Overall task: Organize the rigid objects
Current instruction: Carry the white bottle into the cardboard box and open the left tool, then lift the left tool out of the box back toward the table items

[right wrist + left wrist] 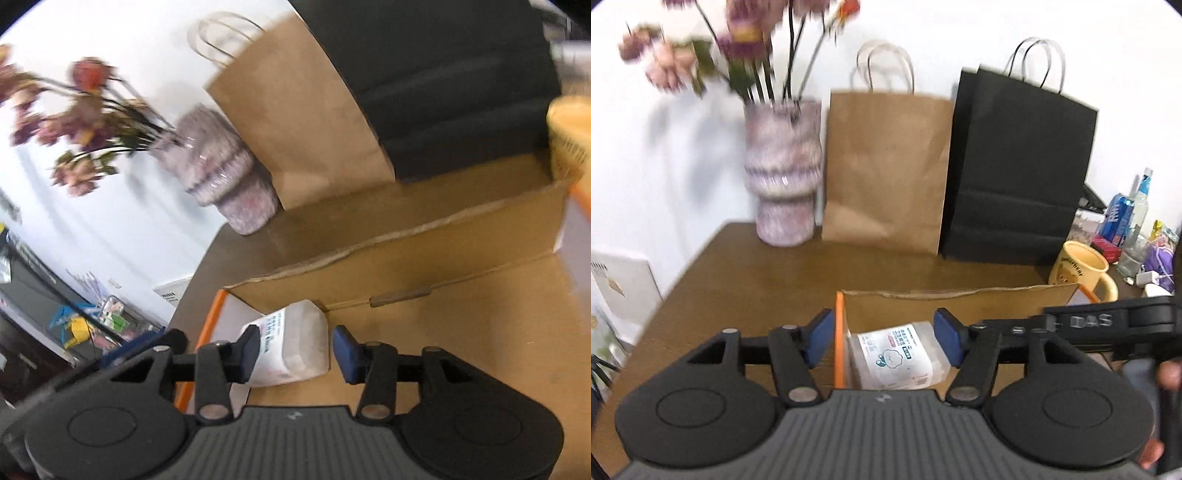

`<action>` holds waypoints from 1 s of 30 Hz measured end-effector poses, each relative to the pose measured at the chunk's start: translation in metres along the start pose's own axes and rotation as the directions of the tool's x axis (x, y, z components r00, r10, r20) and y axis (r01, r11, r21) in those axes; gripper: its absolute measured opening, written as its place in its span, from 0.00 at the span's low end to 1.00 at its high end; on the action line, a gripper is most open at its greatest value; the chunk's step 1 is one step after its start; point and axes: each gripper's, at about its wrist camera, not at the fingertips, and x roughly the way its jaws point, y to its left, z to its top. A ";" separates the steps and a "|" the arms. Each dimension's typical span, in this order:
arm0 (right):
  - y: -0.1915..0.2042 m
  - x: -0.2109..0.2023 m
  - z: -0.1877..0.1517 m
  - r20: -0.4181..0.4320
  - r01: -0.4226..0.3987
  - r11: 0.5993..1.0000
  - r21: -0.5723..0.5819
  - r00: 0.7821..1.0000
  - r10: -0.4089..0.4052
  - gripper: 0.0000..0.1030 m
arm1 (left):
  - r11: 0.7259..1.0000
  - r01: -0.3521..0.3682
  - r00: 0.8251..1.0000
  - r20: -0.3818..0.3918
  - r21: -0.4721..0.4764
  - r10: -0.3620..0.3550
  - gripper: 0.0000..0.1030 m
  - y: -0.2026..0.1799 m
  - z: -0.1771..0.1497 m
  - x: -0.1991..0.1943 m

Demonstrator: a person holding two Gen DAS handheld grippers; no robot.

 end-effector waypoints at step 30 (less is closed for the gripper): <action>0.058 -0.333 -0.328 0.545 0.330 0.888 -0.320 0.831 -0.113 1.00 | 0.967 -0.251 0.888 0.388 -0.037 0.245 1.00 -0.057 -0.248 -0.327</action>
